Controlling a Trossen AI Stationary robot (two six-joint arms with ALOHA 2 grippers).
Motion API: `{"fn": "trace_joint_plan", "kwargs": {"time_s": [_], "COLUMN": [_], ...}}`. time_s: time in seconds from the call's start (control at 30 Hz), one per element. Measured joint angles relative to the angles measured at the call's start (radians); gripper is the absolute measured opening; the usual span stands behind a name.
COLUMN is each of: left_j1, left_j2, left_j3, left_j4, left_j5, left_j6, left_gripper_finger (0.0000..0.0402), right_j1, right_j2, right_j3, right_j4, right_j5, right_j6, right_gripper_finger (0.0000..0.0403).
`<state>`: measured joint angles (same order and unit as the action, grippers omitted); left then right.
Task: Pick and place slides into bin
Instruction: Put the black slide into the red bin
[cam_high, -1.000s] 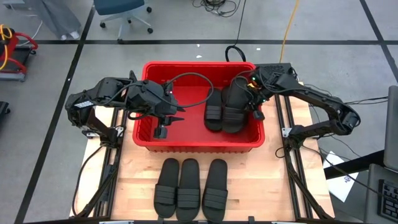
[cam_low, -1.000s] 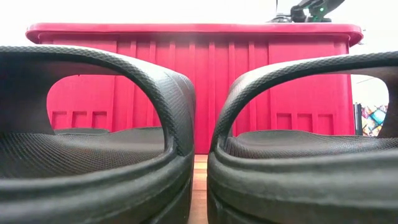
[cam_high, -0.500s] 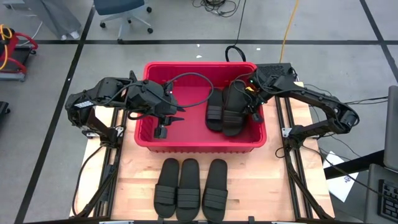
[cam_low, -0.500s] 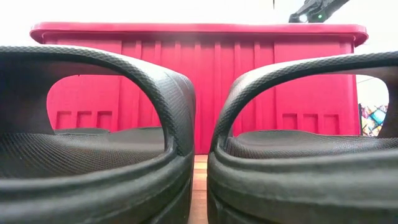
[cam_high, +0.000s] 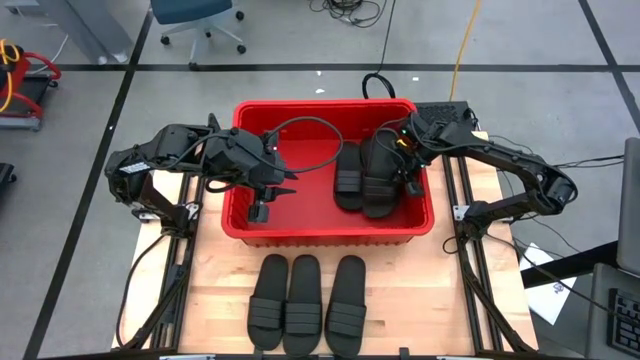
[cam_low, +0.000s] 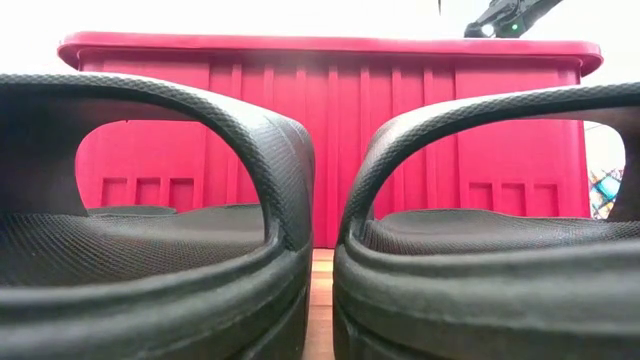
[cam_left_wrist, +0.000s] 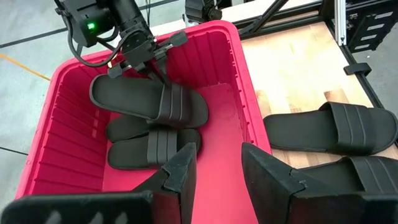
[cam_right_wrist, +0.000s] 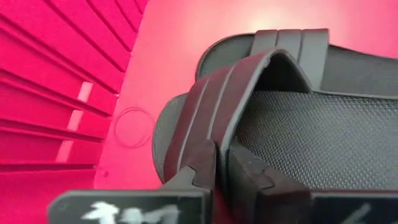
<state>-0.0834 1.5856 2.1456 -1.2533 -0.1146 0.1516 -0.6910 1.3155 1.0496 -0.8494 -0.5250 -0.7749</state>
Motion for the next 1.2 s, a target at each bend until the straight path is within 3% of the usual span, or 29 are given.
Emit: {"fn": "trace_joint_plan", "kwargs": {"time_s": [0.37, 0.63, 0.87, 1.2], "left_j1": [0.0, 0.0, 0.0, 0.0], "left_j2": [0.0, 0.0, 0.0, 0.0], "left_j3": [0.0, 0.0, 0.0, 0.0], "left_j4": [0.0, 0.0, 0.0, 0.0], "left_j5": [0.0, 0.0, 0.0, 0.0], "left_j6": [-0.003, -0.003, -0.003, -0.003], "left_gripper_finger": [0.0124, 0.0124, 0.0124, 0.0124], "right_j1": [0.0, 0.0, 0.0, 0.001], "right_j2": [0.0, 0.0, -0.001, -0.018], "right_j3": [0.0, 0.0, 0.0, 0.105], "right_j4": [0.003, 0.011, 0.018, 0.024], "right_j5": [0.001, 0.003, 0.001, -0.055], "right_j6": [-0.002, -0.013, -0.003, 0.029], "right_gripper_finger": [0.0006, 0.003, 0.0006, 0.0003]}}
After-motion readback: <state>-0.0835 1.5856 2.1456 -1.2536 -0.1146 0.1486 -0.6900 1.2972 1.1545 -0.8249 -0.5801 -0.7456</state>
